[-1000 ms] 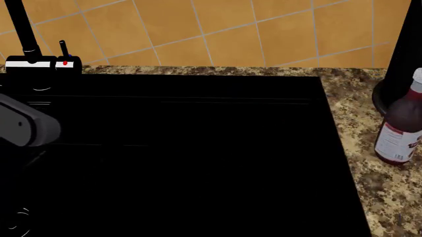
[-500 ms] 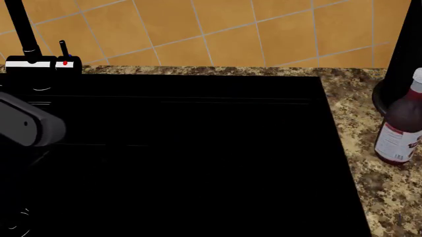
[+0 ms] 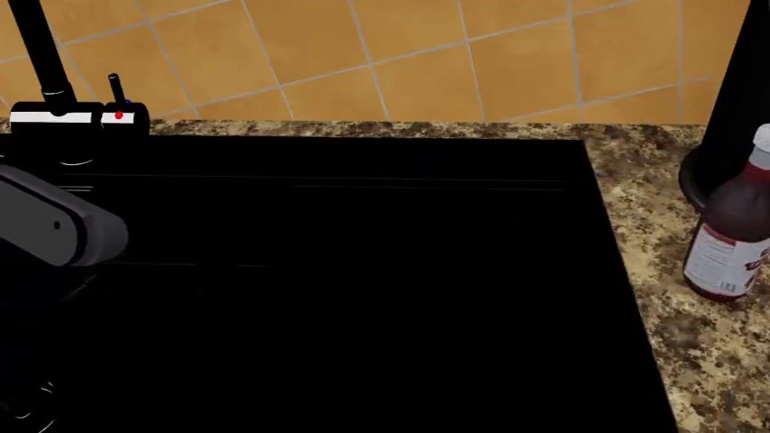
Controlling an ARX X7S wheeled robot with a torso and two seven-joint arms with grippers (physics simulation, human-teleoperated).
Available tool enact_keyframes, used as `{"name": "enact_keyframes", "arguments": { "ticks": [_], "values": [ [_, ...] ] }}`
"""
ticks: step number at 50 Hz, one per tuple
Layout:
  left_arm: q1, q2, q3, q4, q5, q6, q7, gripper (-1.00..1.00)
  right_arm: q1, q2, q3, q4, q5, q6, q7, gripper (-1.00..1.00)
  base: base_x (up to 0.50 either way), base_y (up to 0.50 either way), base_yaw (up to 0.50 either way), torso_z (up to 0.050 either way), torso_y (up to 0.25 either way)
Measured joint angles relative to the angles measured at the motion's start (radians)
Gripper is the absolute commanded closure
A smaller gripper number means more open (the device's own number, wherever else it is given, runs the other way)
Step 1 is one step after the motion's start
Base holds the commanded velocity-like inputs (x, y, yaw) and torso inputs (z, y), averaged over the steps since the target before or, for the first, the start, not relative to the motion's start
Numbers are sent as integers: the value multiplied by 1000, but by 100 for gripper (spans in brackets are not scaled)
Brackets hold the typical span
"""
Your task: Pick the kiwi from the sink and place it on the plate located on the counter
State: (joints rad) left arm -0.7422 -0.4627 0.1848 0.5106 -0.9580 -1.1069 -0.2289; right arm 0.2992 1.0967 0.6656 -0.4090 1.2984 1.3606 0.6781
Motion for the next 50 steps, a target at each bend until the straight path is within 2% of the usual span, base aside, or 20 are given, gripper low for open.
{"name": "enact_keyframes", "arguments": {
  "ticks": [17,50],
  "values": [
    [0,-2,11,-5,-1,6,-4,-100,-60,-17,-46,75,-149,-104,-70,100,0,0,0,0,0],
    [-2,-5,39,-21,4,20,-6,-100,-48,-76,-226,203,-259,-233,-140,100,0,0,0,0,0]
  ]
}}
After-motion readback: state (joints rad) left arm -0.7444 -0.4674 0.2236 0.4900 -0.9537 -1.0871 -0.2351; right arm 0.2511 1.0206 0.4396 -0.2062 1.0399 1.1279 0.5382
